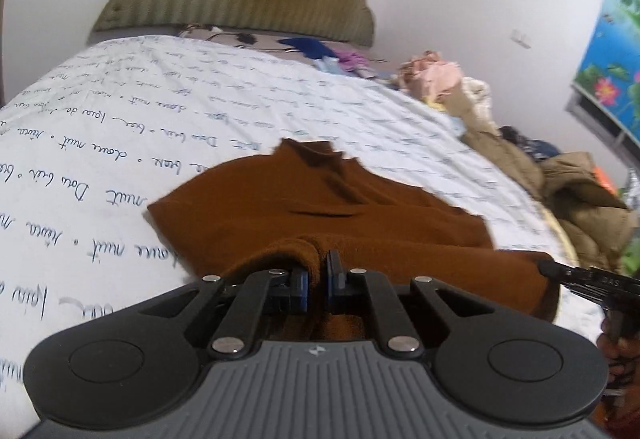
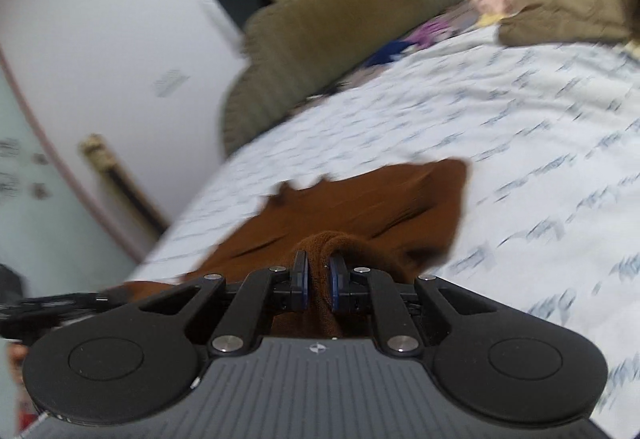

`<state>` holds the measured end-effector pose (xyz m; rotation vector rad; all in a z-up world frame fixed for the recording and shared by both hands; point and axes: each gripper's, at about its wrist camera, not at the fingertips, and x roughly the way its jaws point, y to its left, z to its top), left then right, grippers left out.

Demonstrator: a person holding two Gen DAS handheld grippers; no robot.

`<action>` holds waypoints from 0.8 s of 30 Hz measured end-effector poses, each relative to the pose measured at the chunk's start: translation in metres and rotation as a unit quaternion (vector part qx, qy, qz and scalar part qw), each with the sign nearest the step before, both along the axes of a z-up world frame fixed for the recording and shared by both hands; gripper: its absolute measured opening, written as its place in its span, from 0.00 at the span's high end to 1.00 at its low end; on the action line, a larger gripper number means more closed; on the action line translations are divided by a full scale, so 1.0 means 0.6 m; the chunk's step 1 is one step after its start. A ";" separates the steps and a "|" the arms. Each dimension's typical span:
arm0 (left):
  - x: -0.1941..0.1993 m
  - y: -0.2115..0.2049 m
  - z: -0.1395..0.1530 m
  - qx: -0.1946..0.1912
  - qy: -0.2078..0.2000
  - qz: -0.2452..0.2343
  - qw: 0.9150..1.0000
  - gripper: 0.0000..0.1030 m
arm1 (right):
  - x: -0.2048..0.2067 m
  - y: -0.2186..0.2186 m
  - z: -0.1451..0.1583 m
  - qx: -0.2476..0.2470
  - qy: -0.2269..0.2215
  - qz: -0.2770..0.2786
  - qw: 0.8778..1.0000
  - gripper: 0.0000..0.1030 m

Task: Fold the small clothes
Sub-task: 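Grasp the sweater hem with both grippers and lift it toward the collar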

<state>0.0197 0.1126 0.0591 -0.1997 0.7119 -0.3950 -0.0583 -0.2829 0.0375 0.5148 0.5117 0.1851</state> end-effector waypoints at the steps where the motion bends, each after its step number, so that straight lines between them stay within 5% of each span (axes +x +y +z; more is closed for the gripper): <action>1: 0.016 -0.004 -0.010 0.005 0.008 0.002 1.000 0.91 | 0.016 -0.003 -0.010 -0.001 0.007 -0.004 1.000 0.85; 7: 0.083 -0.016 -0.076 0.052 0.054 0.040 0.996 0.86 | 0.073 -0.002 -0.088 -0.030 0.076 -0.032 0.996 0.69; 9: 0.087 -0.008 -0.087 0.034 0.068 0.041 0.996 0.79 | 0.065 -0.015 -0.099 -0.002 0.078 -0.040 0.996 0.66; 11: 0.074 0.014 -0.086 0.004 0.069 0.037 0.997 0.62 | 0.048 -0.018 -0.093 0.010 0.069 -0.043 0.997 0.60; 13: 0.055 0.037 -0.083 -0.019 0.057 0.046 0.997 0.22 | 0.019 -0.016 -0.085 -0.010 0.067 -0.051 0.996 0.50; 14: 0.041 0.044 -0.080 -0.020 0.047 0.059 0.997 0.16 | 0.006 -0.016 -0.082 -0.022 0.068 -0.056 0.996 0.47; 18: -0.014 0.061 -0.072 -0.002 0.031 0.065 0.997 0.15 | -0.035 -0.020 -0.087 -0.031 0.078 -0.044 0.995 0.41; 24: -0.072 0.052 -0.118 -0.032 0.099 0.020 0.994 0.15 | -0.091 0.011 -0.106 -0.037 0.091 -0.028 0.995 0.39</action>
